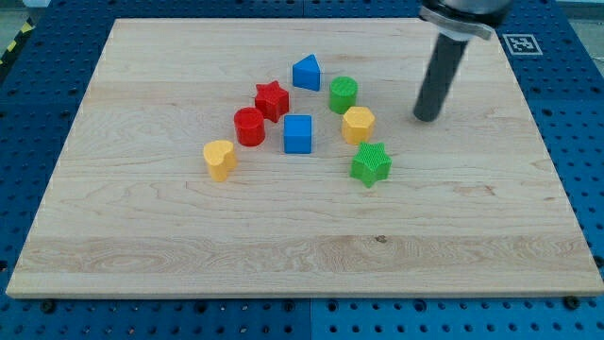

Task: Push the group of blocks towards the bottom

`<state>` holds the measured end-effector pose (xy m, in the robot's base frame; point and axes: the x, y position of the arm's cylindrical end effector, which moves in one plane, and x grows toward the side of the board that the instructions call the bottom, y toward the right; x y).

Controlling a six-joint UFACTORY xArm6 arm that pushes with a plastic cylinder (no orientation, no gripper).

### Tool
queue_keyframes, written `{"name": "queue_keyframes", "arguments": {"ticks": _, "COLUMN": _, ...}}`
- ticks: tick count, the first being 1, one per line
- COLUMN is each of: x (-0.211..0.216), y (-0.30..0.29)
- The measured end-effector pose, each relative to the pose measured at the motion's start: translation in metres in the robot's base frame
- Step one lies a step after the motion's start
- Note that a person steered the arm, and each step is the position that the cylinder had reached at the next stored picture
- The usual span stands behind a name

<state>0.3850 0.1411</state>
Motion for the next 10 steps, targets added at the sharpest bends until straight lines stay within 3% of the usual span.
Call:
{"name": "queue_keyframes", "arguments": {"ticks": 2, "x": -0.065, "y": -0.082}}
{"name": "queue_keyframes", "arguments": {"ticks": 3, "x": -0.067, "y": -0.105}}
{"name": "queue_keyframes", "arguments": {"ticks": 10, "x": 0.025, "y": -0.072}}
